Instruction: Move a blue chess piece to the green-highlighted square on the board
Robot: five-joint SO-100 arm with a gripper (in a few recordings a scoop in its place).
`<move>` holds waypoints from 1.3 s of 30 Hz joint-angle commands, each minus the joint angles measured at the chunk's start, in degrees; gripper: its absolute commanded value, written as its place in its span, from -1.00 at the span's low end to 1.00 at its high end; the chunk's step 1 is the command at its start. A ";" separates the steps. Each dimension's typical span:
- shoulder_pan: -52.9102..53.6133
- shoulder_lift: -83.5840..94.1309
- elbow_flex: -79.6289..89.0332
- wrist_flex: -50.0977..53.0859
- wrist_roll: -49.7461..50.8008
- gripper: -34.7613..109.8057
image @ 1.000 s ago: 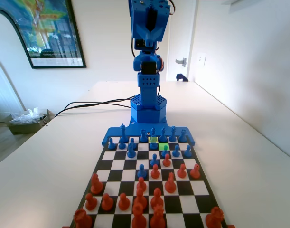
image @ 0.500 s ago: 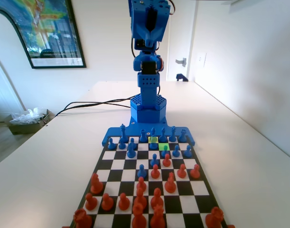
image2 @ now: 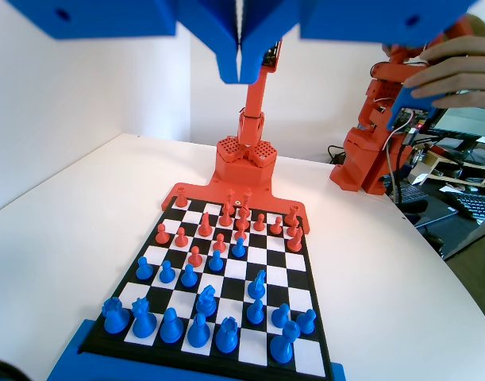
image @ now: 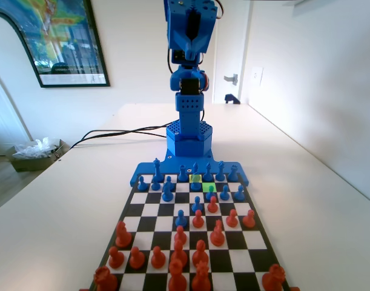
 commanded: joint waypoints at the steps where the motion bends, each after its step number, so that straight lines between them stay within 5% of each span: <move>1: 0.44 1.14 0.26 -0.88 -0.35 -0.50; 19: -1.05 -0.70 -4.04 -0.53 -2.55 -0.50; 28: -6.42 -15.56 -22.15 12.66 -6.06 -0.50; 39: -7.82 -37.44 -30.41 8.70 -17.58 -0.50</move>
